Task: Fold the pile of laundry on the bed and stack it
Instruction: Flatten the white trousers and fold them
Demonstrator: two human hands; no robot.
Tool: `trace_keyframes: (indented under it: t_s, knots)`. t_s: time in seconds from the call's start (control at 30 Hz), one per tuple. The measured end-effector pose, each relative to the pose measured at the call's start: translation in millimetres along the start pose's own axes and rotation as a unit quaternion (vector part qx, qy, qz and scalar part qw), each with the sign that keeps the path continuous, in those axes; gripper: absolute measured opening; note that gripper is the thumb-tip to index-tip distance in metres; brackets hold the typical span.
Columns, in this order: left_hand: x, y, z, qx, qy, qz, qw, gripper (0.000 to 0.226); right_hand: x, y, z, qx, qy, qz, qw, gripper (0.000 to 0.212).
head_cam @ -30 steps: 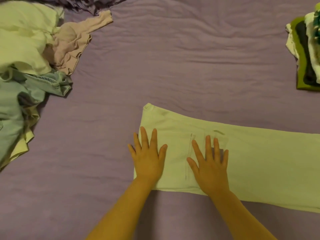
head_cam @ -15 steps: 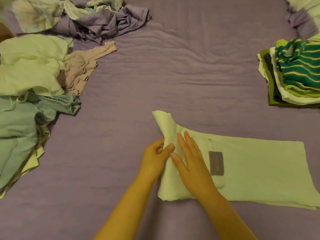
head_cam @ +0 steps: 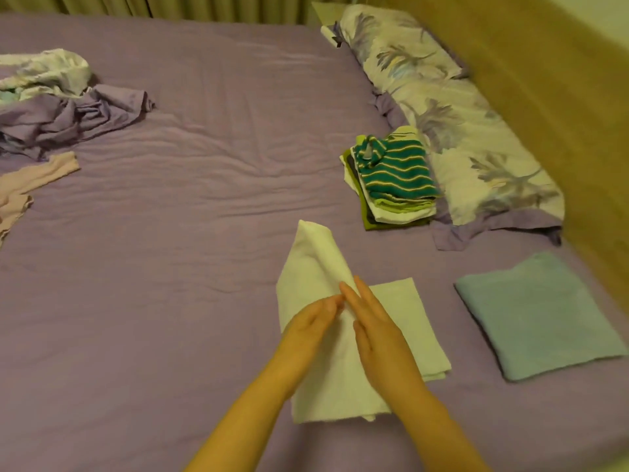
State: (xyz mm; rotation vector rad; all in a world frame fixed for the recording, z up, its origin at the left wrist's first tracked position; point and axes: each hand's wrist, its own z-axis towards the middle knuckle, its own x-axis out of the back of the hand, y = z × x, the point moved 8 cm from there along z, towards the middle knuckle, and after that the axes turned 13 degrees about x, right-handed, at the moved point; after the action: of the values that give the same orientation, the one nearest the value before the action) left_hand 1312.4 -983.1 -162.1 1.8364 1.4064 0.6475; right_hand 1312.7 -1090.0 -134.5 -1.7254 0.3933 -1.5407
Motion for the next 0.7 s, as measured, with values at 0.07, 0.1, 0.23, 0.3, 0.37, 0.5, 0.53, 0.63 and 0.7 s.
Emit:
trace_keyframes:
  t_s: [0.07,0.1,0.23,0.3,0.37,0.5,0.53,0.63,0.7]
  knots:
    - [-17,2,16,-0.049,0.054,0.128,0.989,0.032,18,26,-8,0.002,-0.009,-0.054,0.999,0.065]
    - [-25,-2,24,-0.068,0.087,0.213,0.971,0.037,26,40,-12,-0.004,-0.008,-0.068,0.998,0.064]
    - [-54,-44,57,-0.029,0.157,0.491,0.857,0.055,50,101,-24,-0.035,-0.006,-0.067,0.997,0.060]
    - [-66,-65,70,0.005,0.151,0.529,0.835,0.058,54,130,-28,-0.058,-0.015,-0.056,0.997,0.060]
    - [-77,-83,82,0.029,0.146,0.547,0.824,0.061,55,159,-31,-0.086,-0.003,-0.009,0.996,0.057]
    - [-89,-113,102,0.073,0.158,0.587,0.791,0.062,47,219,-43,-0.147,0.008,0.020,0.989,0.058]
    - [-92,-116,106,0.076,0.162,0.598,0.781,0.061,43,232,-45,-0.157,0.003,0.015,0.988,0.060]
    - [-101,-114,109,0.053,0.178,0.598,0.780,0.066,26,262,-46,-0.167,-0.033,-0.037,0.985,0.061]
    - [-100,-124,113,0.041,0.188,0.601,0.775,0.067,11,278,-49,-0.180,-0.077,-0.089,0.977,0.063]
